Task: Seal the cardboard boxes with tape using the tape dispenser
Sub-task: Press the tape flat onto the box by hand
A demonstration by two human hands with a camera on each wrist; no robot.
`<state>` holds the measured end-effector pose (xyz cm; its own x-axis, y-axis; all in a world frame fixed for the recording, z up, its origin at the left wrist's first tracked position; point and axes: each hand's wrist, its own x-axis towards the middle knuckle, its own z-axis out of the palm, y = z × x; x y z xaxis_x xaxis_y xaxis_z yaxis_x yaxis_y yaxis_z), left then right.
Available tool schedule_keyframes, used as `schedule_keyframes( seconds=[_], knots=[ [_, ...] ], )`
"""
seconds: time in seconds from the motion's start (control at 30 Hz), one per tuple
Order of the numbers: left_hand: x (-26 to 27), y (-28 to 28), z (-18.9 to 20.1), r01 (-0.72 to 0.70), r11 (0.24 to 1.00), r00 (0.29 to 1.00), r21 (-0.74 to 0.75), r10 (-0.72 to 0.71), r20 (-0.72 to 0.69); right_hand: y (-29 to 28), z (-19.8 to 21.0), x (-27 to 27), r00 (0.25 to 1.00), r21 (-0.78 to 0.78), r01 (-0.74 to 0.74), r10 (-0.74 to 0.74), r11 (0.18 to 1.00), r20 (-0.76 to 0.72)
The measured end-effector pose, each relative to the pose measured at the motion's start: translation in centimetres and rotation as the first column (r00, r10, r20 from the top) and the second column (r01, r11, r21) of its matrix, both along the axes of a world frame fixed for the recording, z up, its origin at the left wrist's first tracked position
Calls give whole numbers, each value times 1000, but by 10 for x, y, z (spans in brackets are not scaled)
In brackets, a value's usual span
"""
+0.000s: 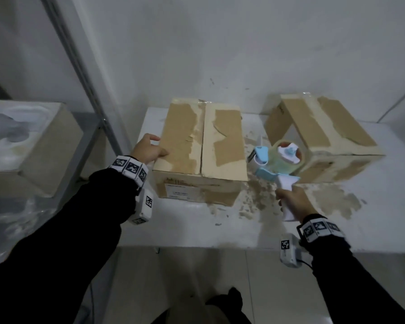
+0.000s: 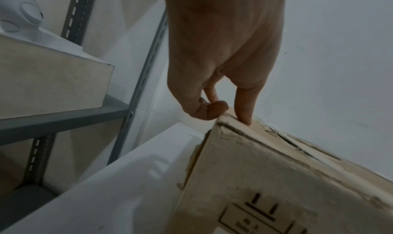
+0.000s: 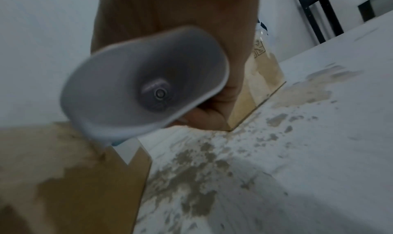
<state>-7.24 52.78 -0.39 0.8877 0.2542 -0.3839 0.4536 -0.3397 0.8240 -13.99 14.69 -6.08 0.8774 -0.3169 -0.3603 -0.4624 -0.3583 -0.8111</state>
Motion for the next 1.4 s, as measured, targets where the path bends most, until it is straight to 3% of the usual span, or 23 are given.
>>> schedule_keyframes(
  seconds=[0.17,0.47,0.6,0.7,0.8,0.9,0.97,1.07,1.13,1.27,1.33,1.4],
  knots=[
    [-2,1,-7,-34,998,999,-49,35,27,5,-22,7,982,-49,-78,68,996,-175],
    [-9,-3,-9,-28,997,996,-69,33,77,17,-41,49,959,-196,-146,91,970,-267],
    [-9,-1,-7,7,997,998,-80,-2,56,15,-52,53,917,-368,-319,185,874,-354],
    [-1,3,-5,69,997,998,19,-69,14,11,-51,58,928,-499,-334,187,800,-322],
    [16,8,4,127,970,992,209,-128,-5,15,-18,69,990,-621,-138,82,772,-119],
    [43,10,18,150,916,983,371,-178,41,25,25,98,981,-729,-188,168,658,-102],
    [65,7,27,151,881,970,447,-219,105,41,55,127,969,-739,-199,244,643,-48],
    [101,-5,37,203,808,921,553,-349,172,79,92,174,879,-752,-303,476,585,16],
    [123,-14,39,288,731,881,619,-455,127,110,103,207,797,-725,-446,601,525,-55],
    [158,-24,25,494,491,780,717,-615,-116,168,93,254,527,-673,-705,800,222,-288],
    [169,-24,17,578,415,756,703,-598,-268,185,79,268,459,-667,-738,801,102,-385],
    [176,-25,11,629,371,735,683,-571,-367,194,66,277,442,-650,-758,782,64,-440]
  ],
)
